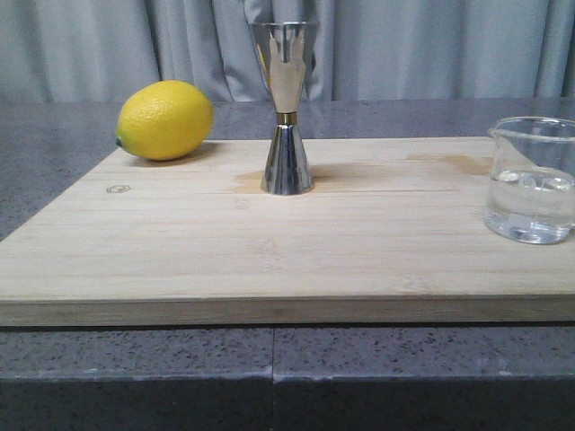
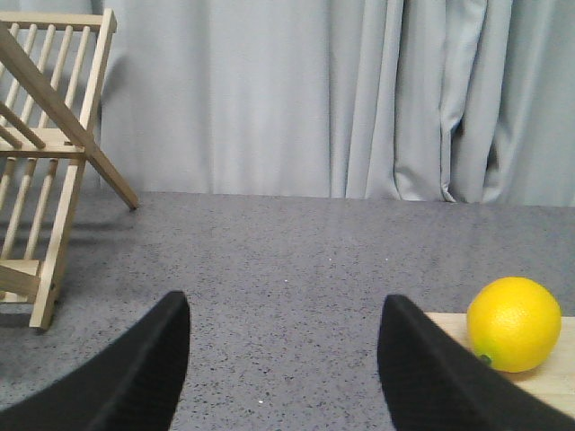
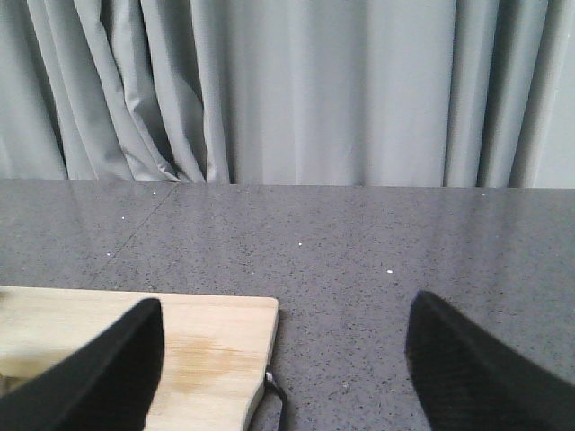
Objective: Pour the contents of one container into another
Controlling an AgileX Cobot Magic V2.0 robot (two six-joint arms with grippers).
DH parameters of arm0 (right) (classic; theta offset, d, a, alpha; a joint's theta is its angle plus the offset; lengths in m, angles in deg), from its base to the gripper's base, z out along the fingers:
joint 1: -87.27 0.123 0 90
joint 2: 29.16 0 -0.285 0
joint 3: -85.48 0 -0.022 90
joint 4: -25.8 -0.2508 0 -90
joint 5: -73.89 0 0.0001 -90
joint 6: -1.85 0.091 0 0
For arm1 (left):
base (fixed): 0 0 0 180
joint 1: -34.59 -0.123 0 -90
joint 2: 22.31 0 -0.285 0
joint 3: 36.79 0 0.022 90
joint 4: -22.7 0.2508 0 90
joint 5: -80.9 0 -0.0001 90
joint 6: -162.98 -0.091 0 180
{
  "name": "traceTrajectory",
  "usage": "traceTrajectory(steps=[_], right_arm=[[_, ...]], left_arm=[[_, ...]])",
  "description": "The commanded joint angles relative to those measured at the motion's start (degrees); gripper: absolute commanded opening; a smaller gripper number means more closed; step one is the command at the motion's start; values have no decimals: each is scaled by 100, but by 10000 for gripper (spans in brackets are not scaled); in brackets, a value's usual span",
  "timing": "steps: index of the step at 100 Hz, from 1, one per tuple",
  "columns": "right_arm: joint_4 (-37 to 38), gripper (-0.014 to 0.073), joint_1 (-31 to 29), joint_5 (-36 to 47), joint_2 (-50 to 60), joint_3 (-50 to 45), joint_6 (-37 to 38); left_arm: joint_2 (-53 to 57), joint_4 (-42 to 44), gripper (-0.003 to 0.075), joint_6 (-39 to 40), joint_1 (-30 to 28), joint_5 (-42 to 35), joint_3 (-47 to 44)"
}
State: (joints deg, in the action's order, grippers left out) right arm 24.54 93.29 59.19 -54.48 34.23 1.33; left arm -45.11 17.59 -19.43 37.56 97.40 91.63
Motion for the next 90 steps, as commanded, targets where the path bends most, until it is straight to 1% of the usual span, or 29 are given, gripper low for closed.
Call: traceTrajectory(steps=[1, 13, 25, 38, 52, 63, 72, 80, 84, 90], right_arm=[[8, 512, 9, 426, -90, 212, -64], [8, 512, 9, 436, -90, 212, -64], [-4, 512, 9, 336, -119, 237, -54], [-19, 512, 9, -257, -370, 516, -54], [45, 513, 9, -716, -772, 883, -54], [73, 517, 9, -996, -1092, 1097, -54], [82, 559, 9, -1062, -1293, 1190, -64], [82, 612, 9, -1062, -1409, 1199, -64], [82, 634, 9, -1071, -1471, 1199, -64], [82, 638, 9, -1071, -1530, 1199, -64]], left_arm=[[-113, -174, 429, 11, 6, -419, 198], [-124, -174, 433, 11, 6, -385, 234], [-159, -164, 463, 11, 6, -18, 445], [-368, -153, 509, -33, 6, 517, 815], [-746, -153, 510, -191, 6, 1256, 1230], [-1128, -372, 510, -614, 6, 1991, 1585], [-1505, -764, 510, -1168, 6, 2523, 1863], [-1852, -1317, 510, -1754, 6, 2836, 2023], [-1992, -1613, 510, -2177, 6, 2924, 2049], [-2227, -2221, 510, -2740, 6, 2929, 2049]])
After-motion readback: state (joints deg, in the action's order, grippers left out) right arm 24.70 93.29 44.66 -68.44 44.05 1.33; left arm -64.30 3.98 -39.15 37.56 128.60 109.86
